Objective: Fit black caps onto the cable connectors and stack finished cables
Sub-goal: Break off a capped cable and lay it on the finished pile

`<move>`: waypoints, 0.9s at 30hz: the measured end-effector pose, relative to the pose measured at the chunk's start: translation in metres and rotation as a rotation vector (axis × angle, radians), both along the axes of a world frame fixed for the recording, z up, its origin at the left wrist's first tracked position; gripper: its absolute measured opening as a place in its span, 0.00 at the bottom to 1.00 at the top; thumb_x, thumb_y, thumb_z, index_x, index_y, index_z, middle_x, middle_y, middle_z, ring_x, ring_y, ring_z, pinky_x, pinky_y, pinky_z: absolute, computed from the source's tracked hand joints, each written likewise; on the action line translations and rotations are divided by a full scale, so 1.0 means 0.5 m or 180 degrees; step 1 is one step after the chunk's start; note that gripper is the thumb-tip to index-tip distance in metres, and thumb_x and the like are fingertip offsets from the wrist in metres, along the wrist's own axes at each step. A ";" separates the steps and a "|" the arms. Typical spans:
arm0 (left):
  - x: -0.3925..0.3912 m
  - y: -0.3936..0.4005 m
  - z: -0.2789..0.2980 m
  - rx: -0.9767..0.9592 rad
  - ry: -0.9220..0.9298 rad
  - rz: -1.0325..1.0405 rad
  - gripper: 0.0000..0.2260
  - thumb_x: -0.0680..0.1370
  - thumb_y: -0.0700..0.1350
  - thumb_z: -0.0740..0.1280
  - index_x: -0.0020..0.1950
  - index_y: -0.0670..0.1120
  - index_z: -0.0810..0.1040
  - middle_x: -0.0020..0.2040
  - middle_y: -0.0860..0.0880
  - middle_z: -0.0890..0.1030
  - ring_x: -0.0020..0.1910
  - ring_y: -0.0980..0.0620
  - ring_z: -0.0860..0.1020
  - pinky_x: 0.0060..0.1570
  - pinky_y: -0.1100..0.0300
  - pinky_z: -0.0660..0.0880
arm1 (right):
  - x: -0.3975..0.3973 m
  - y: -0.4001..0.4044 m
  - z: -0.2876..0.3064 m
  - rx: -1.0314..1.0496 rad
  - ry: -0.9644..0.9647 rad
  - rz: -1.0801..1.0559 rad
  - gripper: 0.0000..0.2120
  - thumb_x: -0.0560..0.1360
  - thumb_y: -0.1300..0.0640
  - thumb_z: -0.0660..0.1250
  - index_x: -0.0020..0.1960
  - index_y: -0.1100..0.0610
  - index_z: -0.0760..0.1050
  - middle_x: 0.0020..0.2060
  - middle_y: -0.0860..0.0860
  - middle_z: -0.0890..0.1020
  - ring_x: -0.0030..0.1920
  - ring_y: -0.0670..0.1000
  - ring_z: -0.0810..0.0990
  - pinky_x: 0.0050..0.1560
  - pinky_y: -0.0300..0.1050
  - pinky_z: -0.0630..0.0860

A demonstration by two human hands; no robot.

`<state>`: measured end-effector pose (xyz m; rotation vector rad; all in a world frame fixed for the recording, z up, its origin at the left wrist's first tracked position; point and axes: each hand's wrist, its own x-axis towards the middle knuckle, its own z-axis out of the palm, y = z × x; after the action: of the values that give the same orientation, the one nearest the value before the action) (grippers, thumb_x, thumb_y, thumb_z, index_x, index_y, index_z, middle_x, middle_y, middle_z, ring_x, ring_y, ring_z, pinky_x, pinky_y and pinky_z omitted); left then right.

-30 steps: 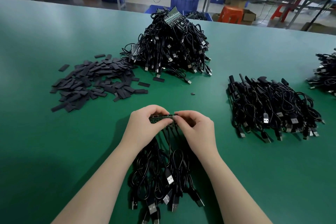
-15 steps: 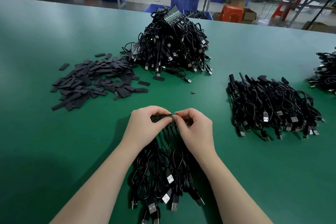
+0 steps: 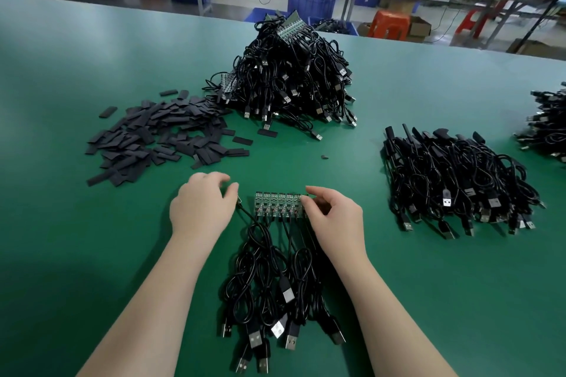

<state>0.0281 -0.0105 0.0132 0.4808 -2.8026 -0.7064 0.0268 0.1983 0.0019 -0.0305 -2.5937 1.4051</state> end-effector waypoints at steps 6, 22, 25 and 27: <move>0.001 0.022 0.003 0.0334 0.0110 -0.0362 0.09 0.78 0.54 0.66 0.58 0.56 0.78 0.50 0.56 0.80 0.42 0.57 0.77 0.35 0.61 0.73 | 0.001 -0.003 0.002 0.0236 -0.0047 0.0268 0.13 0.75 0.53 0.72 0.59 0.50 0.82 0.38 0.38 0.81 0.41 0.40 0.79 0.52 0.41 0.77; 0.035 0.081 0.040 0.1580 0.2505 -0.0854 0.08 0.74 0.49 0.73 0.47 0.61 0.78 0.45 0.61 0.80 0.44 0.59 0.79 0.44 0.68 0.73 | 0.018 -0.018 0.019 -0.0041 0.0373 0.0807 0.17 0.73 0.50 0.75 0.61 0.48 0.82 0.51 0.31 0.79 0.59 0.38 0.76 0.66 0.43 0.71; 0.035 0.091 0.043 0.2220 0.2293 -0.0791 0.11 0.73 0.46 0.75 0.47 0.61 0.78 0.42 0.58 0.82 0.40 0.56 0.80 0.42 0.67 0.75 | 0.018 -0.028 0.017 0.0091 0.0469 0.0928 0.15 0.79 0.51 0.67 0.63 0.52 0.80 0.62 0.43 0.80 0.66 0.39 0.72 0.72 0.41 0.66; 0.034 0.097 0.041 0.2551 0.1984 -0.0756 0.13 0.71 0.44 0.77 0.47 0.61 0.79 0.41 0.61 0.81 0.35 0.59 0.79 0.40 0.69 0.75 | 0.024 -0.032 0.027 -0.0299 0.0624 0.0843 0.14 0.80 0.50 0.60 0.59 0.47 0.82 0.57 0.35 0.81 0.63 0.33 0.73 0.67 0.33 0.66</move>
<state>0.0449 0.0382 0.0337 0.0071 -1.9259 -1.6919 0.0386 0.1825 0.0155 0.4300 -2.4365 1.5275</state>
